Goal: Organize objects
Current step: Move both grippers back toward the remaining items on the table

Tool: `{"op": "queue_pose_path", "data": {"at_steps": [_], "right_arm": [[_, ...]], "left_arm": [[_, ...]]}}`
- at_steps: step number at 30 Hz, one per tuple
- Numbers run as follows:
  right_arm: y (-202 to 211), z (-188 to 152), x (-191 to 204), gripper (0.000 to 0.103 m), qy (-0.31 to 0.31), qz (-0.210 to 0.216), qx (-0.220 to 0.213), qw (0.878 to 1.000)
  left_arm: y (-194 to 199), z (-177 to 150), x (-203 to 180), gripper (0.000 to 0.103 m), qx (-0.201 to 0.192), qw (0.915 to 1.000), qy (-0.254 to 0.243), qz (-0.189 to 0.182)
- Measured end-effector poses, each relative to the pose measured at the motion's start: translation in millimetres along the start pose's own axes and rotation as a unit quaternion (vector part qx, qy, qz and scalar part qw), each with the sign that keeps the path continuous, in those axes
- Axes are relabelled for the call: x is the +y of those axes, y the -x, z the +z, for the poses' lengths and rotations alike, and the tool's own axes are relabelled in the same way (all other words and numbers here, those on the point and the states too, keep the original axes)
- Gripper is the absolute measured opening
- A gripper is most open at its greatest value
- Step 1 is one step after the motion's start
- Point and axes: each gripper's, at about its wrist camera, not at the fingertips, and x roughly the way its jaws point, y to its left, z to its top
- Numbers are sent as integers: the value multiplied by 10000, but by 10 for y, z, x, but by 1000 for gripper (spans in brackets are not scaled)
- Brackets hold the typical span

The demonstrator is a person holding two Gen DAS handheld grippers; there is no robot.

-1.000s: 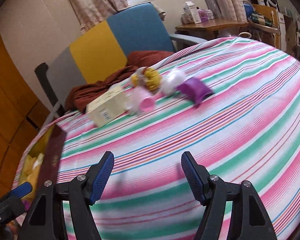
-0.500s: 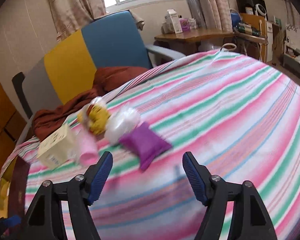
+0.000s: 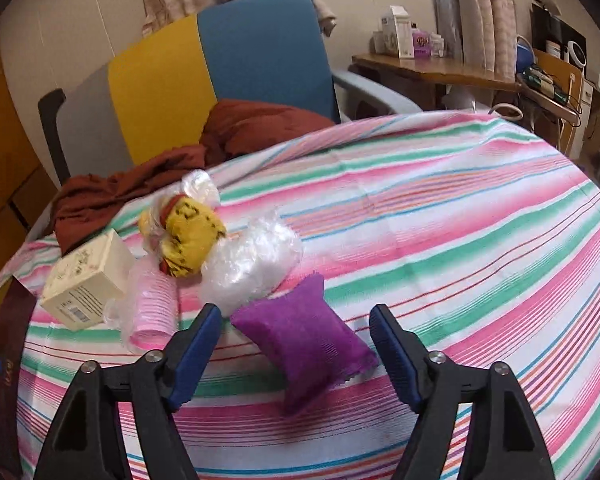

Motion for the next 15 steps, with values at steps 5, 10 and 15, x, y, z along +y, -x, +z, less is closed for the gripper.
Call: {"op": "queue_pose_path", "data": {"at_steps": [5,10,15], "right_arm": [[-26,-18,-75,72,-144,136,63,9998],[-12,-34,-53,71,-118,84,23,9999],[-24,-35,-39,71,-83,33,0,10000]], "left_arm": [[-110,201,-5,103,14,9992,-321,222],[-320,425,39,103,202,9963,-640,541],[-475,600,97,103,219,9922,-928,799]]}}
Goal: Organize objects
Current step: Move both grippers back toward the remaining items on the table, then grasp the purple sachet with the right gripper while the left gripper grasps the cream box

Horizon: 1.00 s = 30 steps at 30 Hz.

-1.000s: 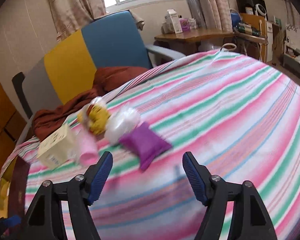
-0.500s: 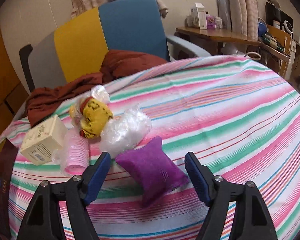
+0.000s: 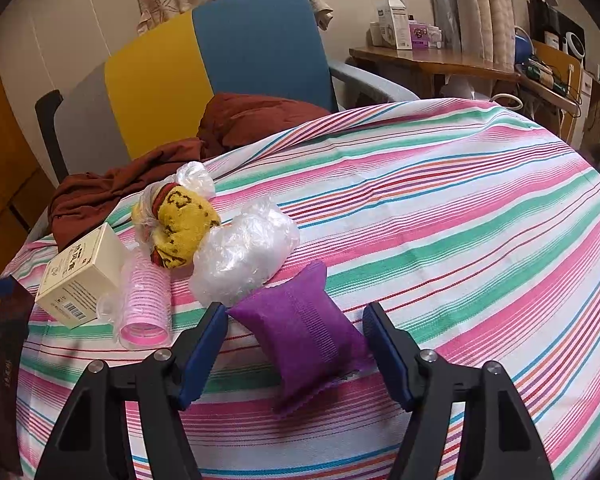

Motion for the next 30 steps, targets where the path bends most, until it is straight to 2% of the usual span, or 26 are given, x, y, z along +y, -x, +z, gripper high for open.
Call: {"op": "queue_pose_path", "data": {"at_steps": [2,8,10,13,16,17,22,26,27,30], "right_arm": [[-6,2,-9,71,-13,15,-18,10000],[-10,0,-19,71,54,106,-22,9999],[-16,-1,-22,71,39,123,-31,9999],[-20,-1,-22,71,37,128,-44,9999],[-17,-4,-25,71,31,134,-49,9999],[-17,-4,-23,71,32,130,-47,9999],[-8,-9,-19,71,30,129,-62,9999],[-11,-10,-7,71,39,116,-66,9999],[-10,-12,-10,71,38,112,-70,9999],[-16,-12,-7,71,38,108,-75,9999]], "left_arm": [[-105,72,26,103,106,9999,-115,-62],[-380,154,28,103,339,9979,-523,196],[-456,150,42,103,396,9979,-491,169],[-527,151,73,103,442,9986,-281,-77],[-548,119,96,101,481,9970,101,-595],[-561,95,88,97,543,9951,231,-790],[-531,-44,-73,79,655,9920,244,-1047],[-518,-108,-186,69,634,9938,93,-904],[-512,-105,-188,64,569,9954,101,-768],[-474,-58,-110,63,351,9984,250,-354]]}}
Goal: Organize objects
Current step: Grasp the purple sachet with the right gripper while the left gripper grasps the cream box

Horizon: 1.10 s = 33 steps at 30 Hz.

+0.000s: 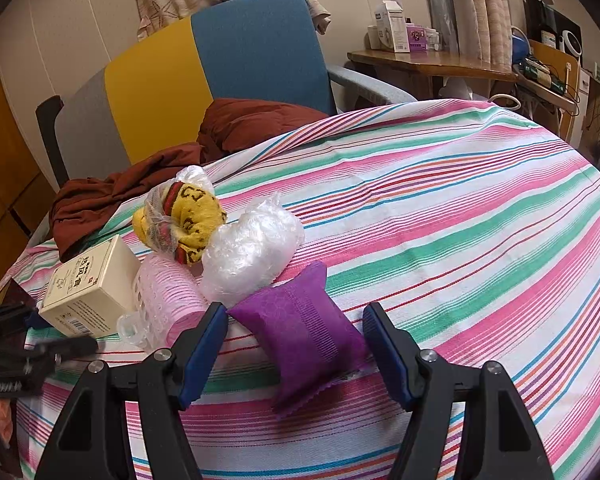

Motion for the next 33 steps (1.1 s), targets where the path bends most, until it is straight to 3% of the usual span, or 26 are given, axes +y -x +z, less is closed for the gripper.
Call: {"op": "queue_pose_path", "data": {"at_steps": [1,3,4,9,14,18,23,29,33], "right_arm": [[-1,-2,-2,71,30,36,9,10000],[-6,-2,-3,71,27,39,8,10000],[-4,-5,-6,71,25,43,8,10000],[5,-5,-23,71,-26,94,-8,10000],[8,-11,-31,71,-41,113,-16,9999],[11,-20,-31,71,-51,118,-20,9999],[10,-20,-53,71,-116,180,-32,9998],[15,-17,-65,69,-118,160,-51,9998],[50,-19,-133,58,-287,160,-125,9994]], "left_arm": [[21,31,27,65,-83,9999,25,58],[59,100,77,85,-174,9998,-15,106],[66,127,87,89,-181,9997,-100,91],[-9,292,-17,95,-19,9962,-869,41],[-122,399,-198,95,109,9852,-1693,241],[-151,313,-230,77,312,9823,-1844,-98],[-84,169,-192,62,329,9861,-1577,-396],[-52,39,-215,58,39,9972,-597,-454],[-1,-86,-378,54,-270,9996,-117,-52]]}}
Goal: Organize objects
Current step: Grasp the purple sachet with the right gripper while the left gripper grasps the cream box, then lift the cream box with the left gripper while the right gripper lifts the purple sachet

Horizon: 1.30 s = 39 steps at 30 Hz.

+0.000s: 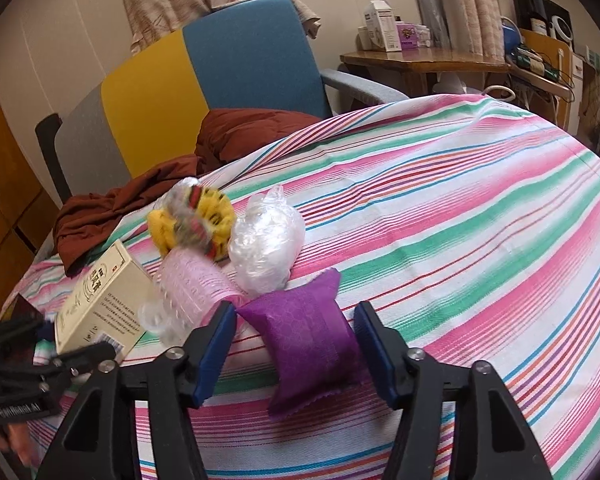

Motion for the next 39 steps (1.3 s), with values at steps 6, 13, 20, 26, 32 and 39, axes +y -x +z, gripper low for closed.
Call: {"op": "queue_pose_path", "data": {"at_steps": [6,13,20,26,32,39], "right_arm": [[95,-48,-91,55,-370,15,-120,9992],[212,-83,-120,52,-529,-78,-380,9978],[392,-130,-35,52,-418,-257,-781,9957],[531,-218,-71,52,-655,-344,-972,9925],[722,-333,100,52,-520,-391,-1241,9901],[936,-488,368,52,-248,-392,-1454,9883]], "left_arm": [[-15,-109,-11,53,-554,9977,375,122],[40,-180,192,53,-883,9916,884,-328],[269,-284,135,53,-1388,9869,798,-178],[527,-443,80,53,-1875,9799,680,51],[768,-638,56,53,-2260,9720,606,195],[989,-834,37,53,-2495,9664,573,235]]}}
